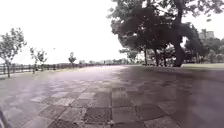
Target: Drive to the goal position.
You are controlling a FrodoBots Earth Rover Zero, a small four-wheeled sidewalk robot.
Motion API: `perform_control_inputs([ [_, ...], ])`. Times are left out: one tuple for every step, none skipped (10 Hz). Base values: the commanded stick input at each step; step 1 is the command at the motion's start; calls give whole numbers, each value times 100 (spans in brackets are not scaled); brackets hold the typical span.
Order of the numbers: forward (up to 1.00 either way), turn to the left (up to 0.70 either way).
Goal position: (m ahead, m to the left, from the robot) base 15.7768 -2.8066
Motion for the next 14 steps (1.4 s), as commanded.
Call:
perform_control_inputs([
  [100, 0],
  [100, 0],
  [100, 0],
  [100, 0],
  [100, 0],
  [100, 0],
  [100, 0],
  [100, 0],
  [100, 0],
  [100, 0],
  [100, 0],
  [100, 0],
  [100, 0],
  [100, 0],
])
